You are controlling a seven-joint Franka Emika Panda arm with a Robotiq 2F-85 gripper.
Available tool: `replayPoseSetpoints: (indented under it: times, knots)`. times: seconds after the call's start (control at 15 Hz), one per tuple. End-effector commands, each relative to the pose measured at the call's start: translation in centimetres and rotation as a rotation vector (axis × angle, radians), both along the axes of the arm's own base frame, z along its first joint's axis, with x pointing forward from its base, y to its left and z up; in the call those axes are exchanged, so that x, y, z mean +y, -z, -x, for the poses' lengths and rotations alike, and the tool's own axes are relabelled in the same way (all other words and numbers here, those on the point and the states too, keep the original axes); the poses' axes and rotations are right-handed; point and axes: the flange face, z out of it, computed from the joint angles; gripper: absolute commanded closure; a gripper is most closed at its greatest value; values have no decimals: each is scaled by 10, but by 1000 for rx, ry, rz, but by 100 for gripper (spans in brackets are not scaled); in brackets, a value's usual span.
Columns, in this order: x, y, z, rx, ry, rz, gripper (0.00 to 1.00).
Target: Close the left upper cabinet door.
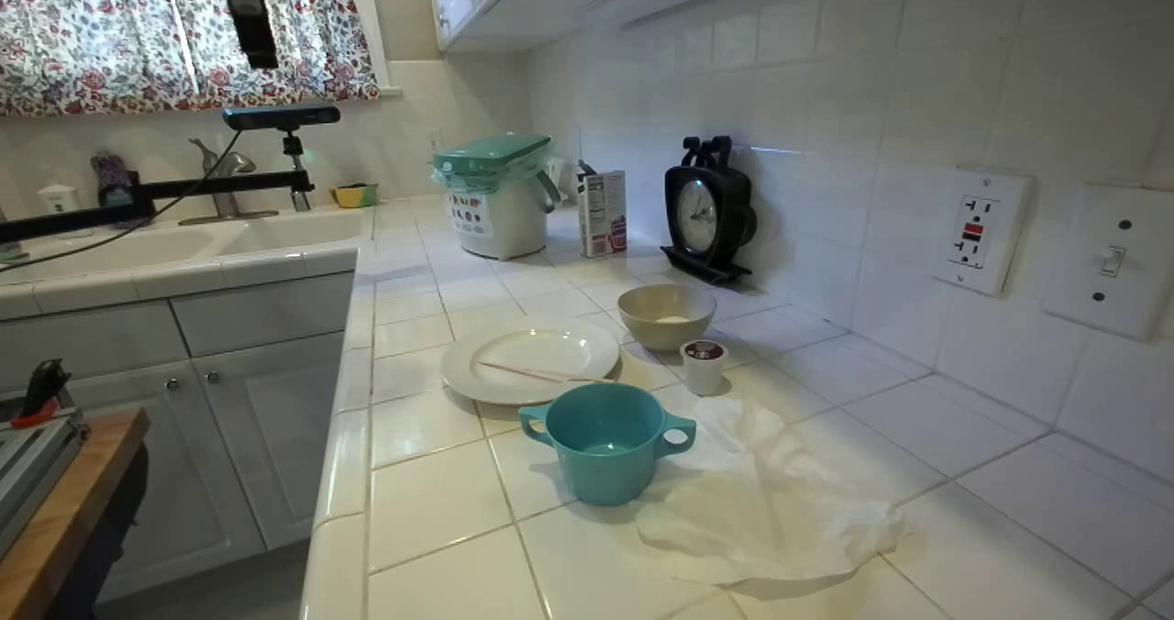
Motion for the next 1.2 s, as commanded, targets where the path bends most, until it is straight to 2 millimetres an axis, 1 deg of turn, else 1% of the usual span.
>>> replayPoseSetpoints:
  times: [0.0,0.13,0.2,0.27,0.47,0.67,0.8,1.13]
  knots:
    - [29,-36,16,-22,-27,15,0]
    - [45,-55,28,-27,-41,29,0]
    - [50,-62,36,-25,-42,39,0]
    - [52,-69,42,-20,-37,39,0]
    - [45,-87,62,-8,-6,41,0]
    - [50,-110,78,-13,-13,37,0]
    - [56,-123,85,-24,-19,38,0]
    - [75,-143,92,-66,-36,40,0]
